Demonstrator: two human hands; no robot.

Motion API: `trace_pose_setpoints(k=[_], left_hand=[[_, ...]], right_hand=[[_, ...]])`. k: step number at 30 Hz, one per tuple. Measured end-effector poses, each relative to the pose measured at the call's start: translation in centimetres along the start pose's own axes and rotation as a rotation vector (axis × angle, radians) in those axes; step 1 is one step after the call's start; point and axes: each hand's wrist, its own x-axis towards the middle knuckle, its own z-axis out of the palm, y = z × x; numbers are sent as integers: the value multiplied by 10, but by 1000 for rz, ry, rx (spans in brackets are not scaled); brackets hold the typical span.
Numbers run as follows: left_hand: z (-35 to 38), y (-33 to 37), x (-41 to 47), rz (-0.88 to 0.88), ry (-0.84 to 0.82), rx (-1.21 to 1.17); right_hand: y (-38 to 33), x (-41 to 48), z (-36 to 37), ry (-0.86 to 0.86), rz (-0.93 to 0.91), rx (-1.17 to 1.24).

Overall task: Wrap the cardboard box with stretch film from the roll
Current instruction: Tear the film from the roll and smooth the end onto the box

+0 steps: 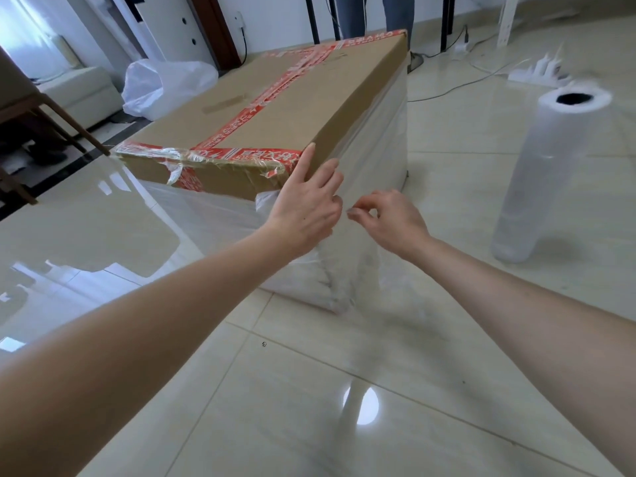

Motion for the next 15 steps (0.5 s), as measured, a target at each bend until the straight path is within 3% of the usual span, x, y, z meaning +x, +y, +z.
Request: trace_pose_setpoints(k=[3, 6, 10, 15], left_hand=[[-2, -6, 11, -26, -57, -46], [-3, -14, 17, 59, -113, -45], [-9, -26, 25, 80, -100, -33], [-9, -35, 30, 17, -82, -185]], right_hand=[[2, 0, -4, -1, 5, 16], [6, 2, -8, -7, 50, 49], [6, 5, -8, 2, 100, 131], [11, 10, -10, 48, 150, 175]])
